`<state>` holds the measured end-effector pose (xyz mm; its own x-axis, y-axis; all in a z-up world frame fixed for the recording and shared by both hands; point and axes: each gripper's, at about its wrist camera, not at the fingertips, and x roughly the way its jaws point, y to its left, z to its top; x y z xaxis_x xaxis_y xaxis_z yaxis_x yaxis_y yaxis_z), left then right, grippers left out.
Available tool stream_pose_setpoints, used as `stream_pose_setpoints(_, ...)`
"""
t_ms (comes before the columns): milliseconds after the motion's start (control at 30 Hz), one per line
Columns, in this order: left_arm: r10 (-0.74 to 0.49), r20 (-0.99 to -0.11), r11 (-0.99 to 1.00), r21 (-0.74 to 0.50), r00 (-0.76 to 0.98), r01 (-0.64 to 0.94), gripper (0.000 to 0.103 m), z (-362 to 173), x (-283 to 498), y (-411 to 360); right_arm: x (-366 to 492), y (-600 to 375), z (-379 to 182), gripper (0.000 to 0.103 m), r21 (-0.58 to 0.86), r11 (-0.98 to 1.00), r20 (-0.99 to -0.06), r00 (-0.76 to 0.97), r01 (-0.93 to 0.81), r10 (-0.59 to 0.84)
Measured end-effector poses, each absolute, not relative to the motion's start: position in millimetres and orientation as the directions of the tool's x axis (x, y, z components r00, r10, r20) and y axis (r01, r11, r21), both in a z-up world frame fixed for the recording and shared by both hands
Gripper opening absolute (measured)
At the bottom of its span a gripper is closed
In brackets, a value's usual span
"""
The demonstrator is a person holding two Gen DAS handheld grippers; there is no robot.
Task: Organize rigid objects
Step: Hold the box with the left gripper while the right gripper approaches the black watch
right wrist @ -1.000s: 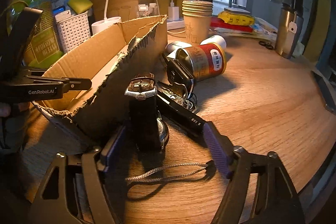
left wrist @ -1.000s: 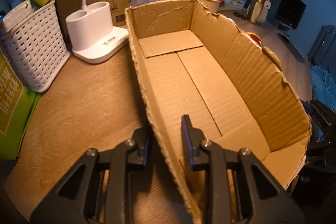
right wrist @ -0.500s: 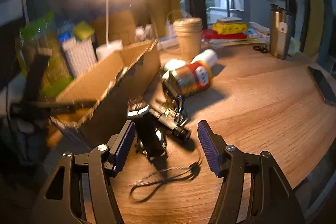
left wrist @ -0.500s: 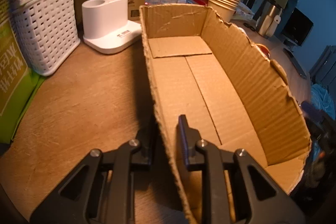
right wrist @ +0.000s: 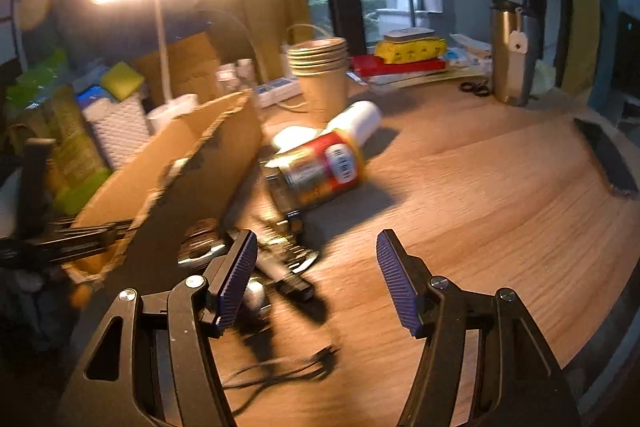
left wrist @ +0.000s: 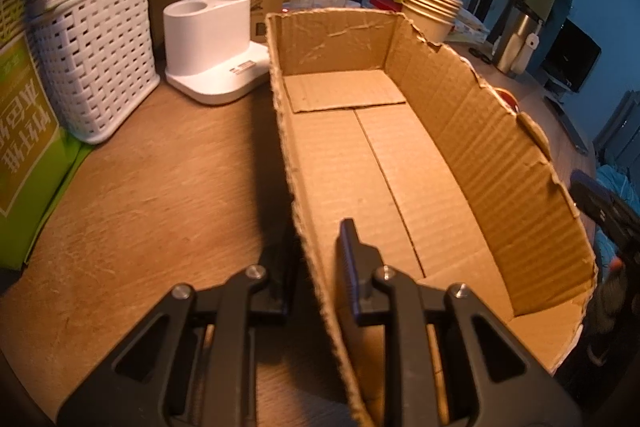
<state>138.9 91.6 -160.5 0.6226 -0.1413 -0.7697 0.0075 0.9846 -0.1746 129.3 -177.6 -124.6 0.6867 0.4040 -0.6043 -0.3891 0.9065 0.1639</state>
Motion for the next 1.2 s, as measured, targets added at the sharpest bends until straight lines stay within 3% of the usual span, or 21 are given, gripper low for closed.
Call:
stream_pose_setpoints(267,-0.139,-0.770,0.985,-0.173,0.623,0.005,0.020,-161,138,93,109,-144,-136,0.065,0.088,0.867,-0.652,0.630,-0.490,0.423)
stream_pose_setpoints(367,-0.138,-0.770,0.985,-0.173,0.623,0.005,0.020,-161,138,93,107,-134,-143,0.058,0.077,0.856,-0.671,0.608,-0.511,0.423)
stream_pose_setpoints(900,-0.137,-0.770,0.985,-0.170,0.623,0.007,0.021,-160,138,90,125,-116,-166,0.058,-0.017,0.864,-0.740,0.588,-0.502,0.327)
stream_pose_setpoints(1000,-0.136,-0.770,0.986,-0.169,0.624,0.007,0.021,-160,138,89,124,-115,-166,0.046,-0.020,0.862,-0.733,0.594,-0.506,0.332)
stream_pose_setpoints(1200,-0.125,-0.770,0.987,-0.160,0.625,0.000,0.021,-160,137,89,121,-113,-166,0.045,-0.030,0.864,-0.728,0.603,-0.503,0.325)
